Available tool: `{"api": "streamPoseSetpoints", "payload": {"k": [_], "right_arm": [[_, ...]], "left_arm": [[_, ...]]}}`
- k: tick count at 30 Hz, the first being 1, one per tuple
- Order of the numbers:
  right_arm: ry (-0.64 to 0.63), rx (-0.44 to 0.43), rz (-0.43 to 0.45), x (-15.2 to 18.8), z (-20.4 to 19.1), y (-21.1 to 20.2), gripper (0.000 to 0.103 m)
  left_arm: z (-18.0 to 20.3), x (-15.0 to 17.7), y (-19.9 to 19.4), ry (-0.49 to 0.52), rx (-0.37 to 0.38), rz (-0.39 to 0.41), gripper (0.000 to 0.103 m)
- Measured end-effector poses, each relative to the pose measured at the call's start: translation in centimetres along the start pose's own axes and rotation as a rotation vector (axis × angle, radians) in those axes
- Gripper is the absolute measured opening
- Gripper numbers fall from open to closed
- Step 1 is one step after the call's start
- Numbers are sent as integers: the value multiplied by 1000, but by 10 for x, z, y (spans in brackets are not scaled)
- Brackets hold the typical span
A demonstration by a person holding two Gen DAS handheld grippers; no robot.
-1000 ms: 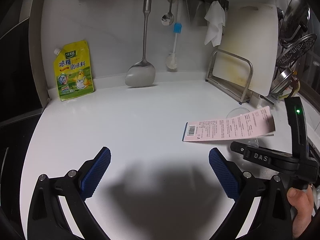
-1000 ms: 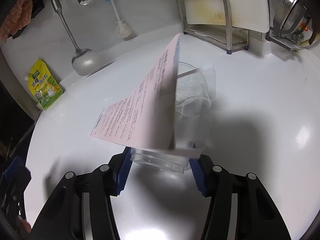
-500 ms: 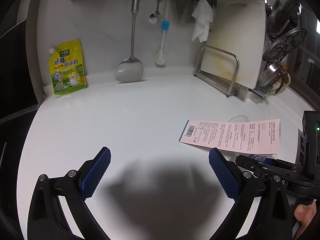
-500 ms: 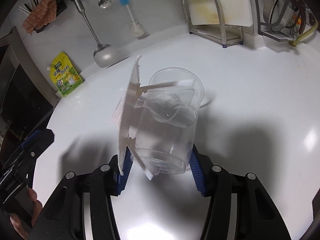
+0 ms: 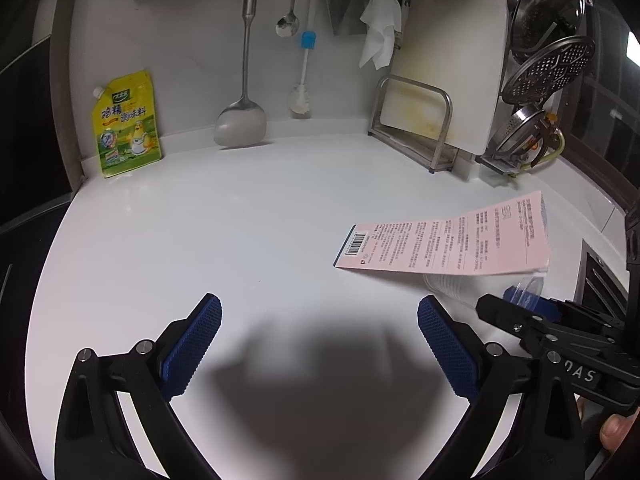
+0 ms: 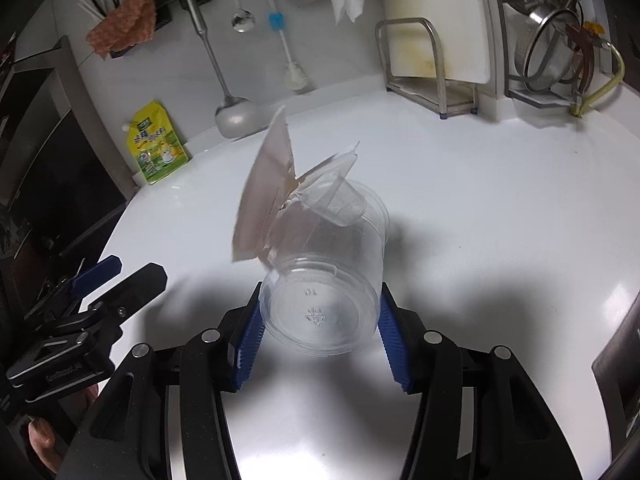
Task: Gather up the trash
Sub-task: 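Grasp the clear plastic cup with the right tool and lift it off the receipt, then grasp the pink receipt with the left tool while the right tool holds the cup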
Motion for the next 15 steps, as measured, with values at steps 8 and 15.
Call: {"api": "streamPoseSetpoints", "payload": {"k": [8, 15], "right_arm": [[-42, -15, 37, -2, -19, -17, 50], [-22, -23, 34, 8, -18, -20, 50]], "left_arm": [[-14, 2, -24, 4, -37, 29, 97], [-17, 10, -31, 3, -34, 16, 97]]}}
Point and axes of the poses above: each gripper's, at about its wrist camera, not at the fingertips, and y roughly the way its jaws point, z to its right, x to its underside, the point moved 6 cm from there along y, roughly the way its jaws point, and after that the axes turned 13 degrees about -y, right-handed, at the moved point
